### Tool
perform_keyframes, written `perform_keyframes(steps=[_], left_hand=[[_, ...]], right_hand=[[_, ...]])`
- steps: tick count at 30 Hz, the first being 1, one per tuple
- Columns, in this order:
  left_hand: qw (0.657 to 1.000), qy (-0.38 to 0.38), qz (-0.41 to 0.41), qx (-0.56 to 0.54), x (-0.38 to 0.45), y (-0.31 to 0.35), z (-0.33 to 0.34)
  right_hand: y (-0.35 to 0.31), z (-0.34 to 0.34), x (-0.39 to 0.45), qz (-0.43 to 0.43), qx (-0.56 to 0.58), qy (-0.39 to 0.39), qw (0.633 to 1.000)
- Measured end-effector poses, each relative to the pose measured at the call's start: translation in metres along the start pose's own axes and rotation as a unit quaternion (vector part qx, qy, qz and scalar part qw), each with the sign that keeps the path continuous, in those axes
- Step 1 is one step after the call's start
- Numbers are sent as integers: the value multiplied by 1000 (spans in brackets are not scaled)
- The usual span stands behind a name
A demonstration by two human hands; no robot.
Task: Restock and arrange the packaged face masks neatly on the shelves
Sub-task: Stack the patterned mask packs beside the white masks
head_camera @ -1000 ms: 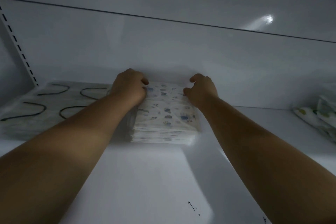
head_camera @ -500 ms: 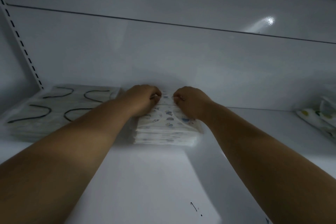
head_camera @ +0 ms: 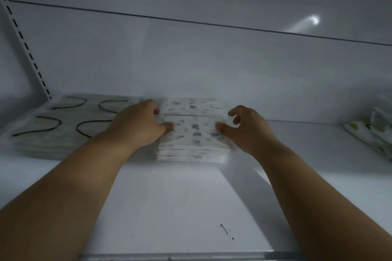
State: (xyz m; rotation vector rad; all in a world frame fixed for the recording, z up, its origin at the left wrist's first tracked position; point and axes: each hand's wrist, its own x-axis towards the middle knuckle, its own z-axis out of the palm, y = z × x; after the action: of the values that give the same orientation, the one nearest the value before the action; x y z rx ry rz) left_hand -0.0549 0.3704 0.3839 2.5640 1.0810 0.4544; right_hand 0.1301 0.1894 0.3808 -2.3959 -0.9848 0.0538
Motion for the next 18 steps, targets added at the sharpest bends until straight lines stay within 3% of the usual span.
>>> perform_keyframes(steps=[5, 12, 18], left_hand=[[999, 40, -5, 6, -8, 6, 0], [998, 69, 11, -9, -13, 8, 2], [982, 145, 47, -112, -14, 10, -14]], right_hand=[[-3, -1, -5, 12, 13, 26, 1000], [-1, 0, -11, 30, 119, 14, 992], [-17, -17, -10, -2, 152, 80, 985]])
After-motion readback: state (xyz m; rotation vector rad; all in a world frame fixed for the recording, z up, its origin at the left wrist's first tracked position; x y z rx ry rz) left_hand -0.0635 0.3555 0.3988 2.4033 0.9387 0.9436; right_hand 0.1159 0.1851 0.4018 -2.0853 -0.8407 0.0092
